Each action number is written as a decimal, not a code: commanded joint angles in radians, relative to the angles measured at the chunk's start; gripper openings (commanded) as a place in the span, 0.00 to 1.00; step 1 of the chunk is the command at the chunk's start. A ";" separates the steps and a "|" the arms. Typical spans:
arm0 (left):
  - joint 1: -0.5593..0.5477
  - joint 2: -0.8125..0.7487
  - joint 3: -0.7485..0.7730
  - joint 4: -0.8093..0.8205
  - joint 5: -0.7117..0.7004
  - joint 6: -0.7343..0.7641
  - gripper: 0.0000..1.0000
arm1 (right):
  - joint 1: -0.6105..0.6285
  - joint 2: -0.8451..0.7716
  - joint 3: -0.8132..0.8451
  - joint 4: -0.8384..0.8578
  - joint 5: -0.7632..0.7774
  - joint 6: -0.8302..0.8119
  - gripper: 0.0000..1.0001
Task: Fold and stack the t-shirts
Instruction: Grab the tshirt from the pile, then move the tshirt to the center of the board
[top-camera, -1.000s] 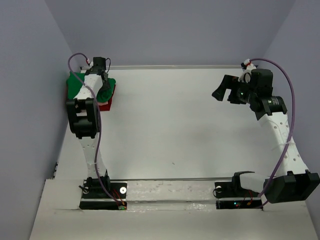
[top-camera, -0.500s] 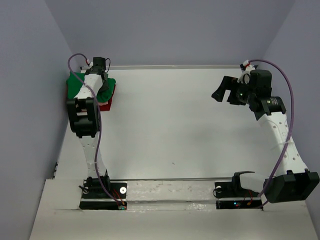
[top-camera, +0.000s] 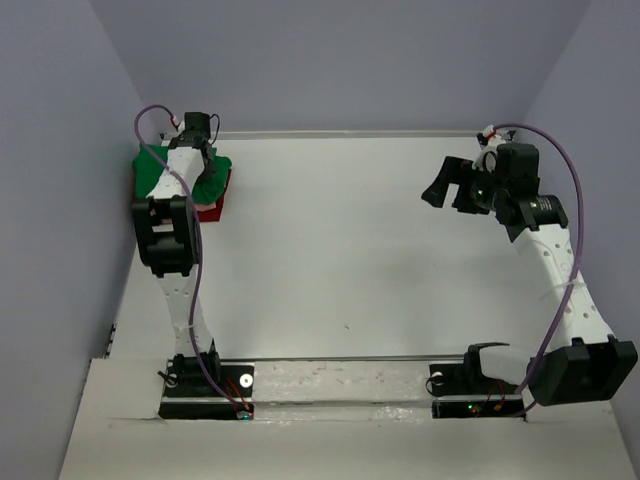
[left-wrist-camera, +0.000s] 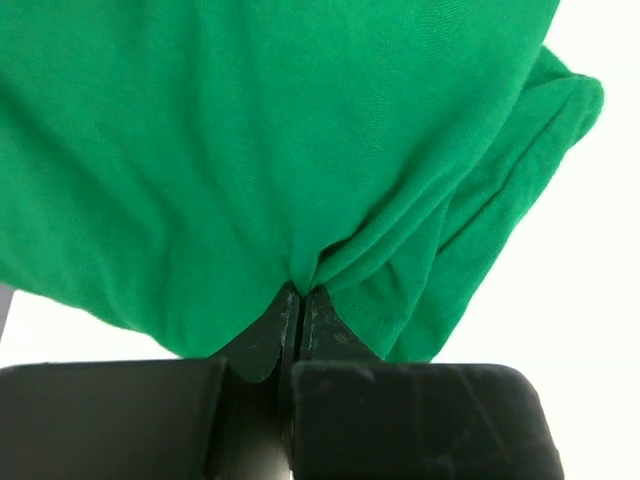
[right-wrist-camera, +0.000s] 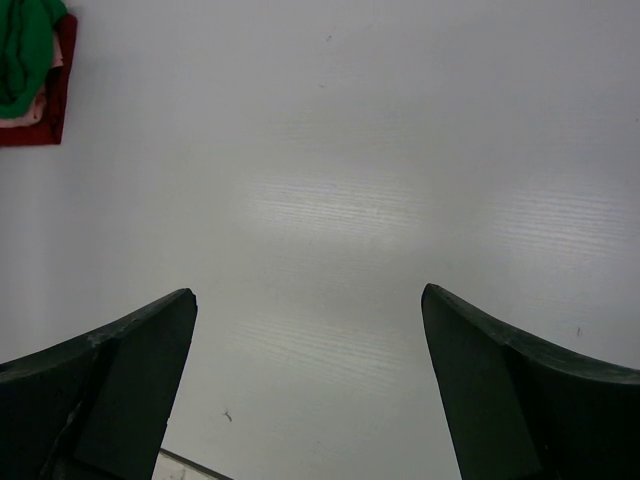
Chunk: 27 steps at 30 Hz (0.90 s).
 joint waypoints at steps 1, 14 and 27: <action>-0.023 -0.190 0.020 0.037 -0.009 0.052 0.00 | 0.004 0.003 -0.014 0.051 -0.016 0.003 1.00; -0.262 -0.592 0.063 0.170 0.109 0.200 0.00 | 0.023 0.064 -0.003 0.053 -0.043 0.009 1.00; -0.469 -0.680 0.298 0.095 -0.018 0.229 0.00 | 0.053 -0.006 -0.045 0.039 0.020 0.007 1.00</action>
